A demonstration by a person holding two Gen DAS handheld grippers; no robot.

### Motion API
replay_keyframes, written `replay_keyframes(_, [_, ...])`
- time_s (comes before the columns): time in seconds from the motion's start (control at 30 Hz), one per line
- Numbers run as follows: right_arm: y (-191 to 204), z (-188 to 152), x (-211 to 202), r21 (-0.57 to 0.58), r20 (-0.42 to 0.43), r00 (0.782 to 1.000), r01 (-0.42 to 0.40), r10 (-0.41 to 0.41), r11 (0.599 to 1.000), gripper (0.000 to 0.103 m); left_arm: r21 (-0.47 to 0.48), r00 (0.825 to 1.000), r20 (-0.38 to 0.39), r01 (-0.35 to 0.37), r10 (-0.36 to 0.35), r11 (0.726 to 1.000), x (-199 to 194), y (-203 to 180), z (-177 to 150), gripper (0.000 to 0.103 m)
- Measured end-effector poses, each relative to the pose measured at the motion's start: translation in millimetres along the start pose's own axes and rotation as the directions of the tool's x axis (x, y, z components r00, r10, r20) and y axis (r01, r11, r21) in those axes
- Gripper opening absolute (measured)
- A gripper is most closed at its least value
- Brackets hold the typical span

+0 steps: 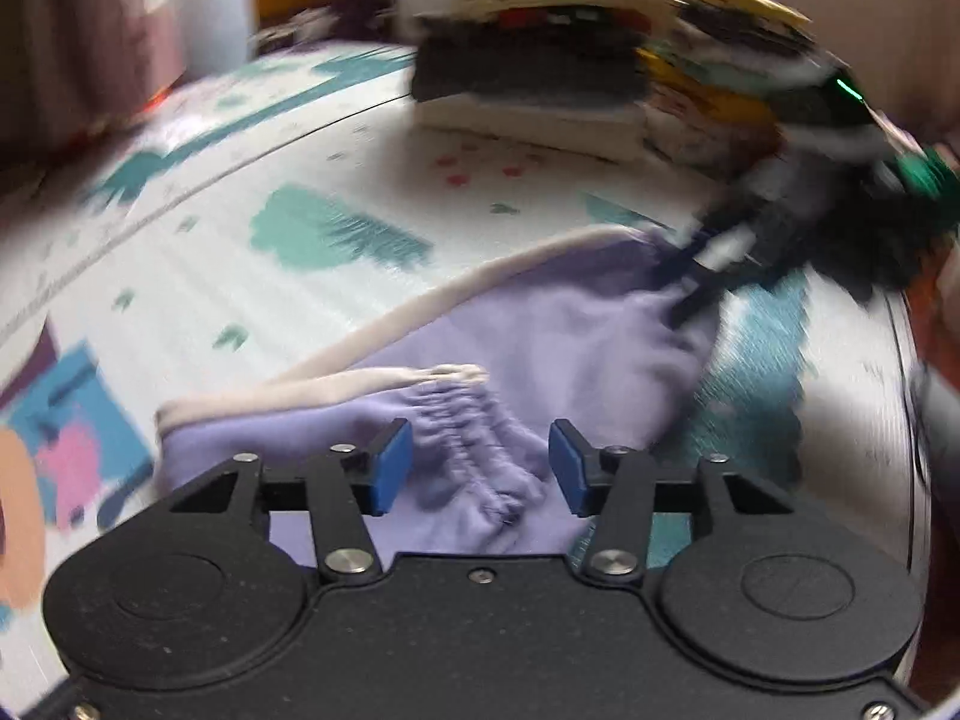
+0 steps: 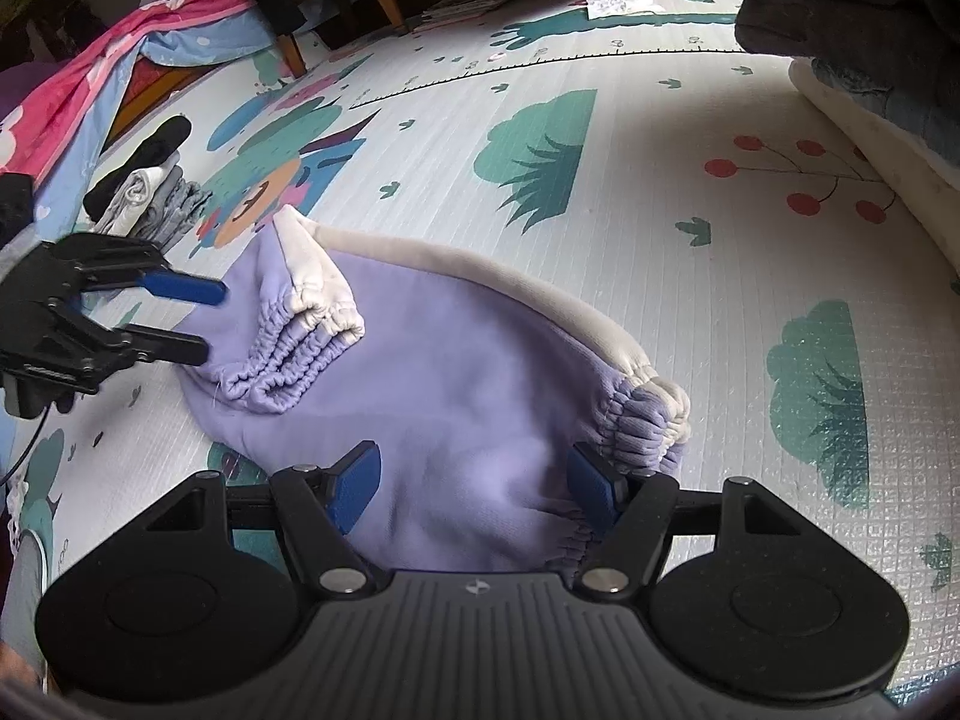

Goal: Fold clothes

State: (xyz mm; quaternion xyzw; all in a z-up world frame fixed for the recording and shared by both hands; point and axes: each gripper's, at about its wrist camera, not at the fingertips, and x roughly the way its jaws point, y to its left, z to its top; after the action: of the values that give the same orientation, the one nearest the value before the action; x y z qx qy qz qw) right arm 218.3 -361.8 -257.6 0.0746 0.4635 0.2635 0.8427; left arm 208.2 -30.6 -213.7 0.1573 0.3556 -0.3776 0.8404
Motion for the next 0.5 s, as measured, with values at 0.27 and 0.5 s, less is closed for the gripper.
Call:
replay_keyframes(0.27, [5,2,2,-0.011,-0.009,1.0,0.008,-0.009,1.0,0.069,-0.043,0.992,-0.12,-0.04,0.035,0.998,52,-11,2,0.05])
replay_keyframes(0.5, [2,2,3,-0.007,-0.012,1.0,0.001,-0.001,1.0,0.069,-0.132,0.996,-0.084,-0.029,0.018,0.991,36,11,5,0.02])
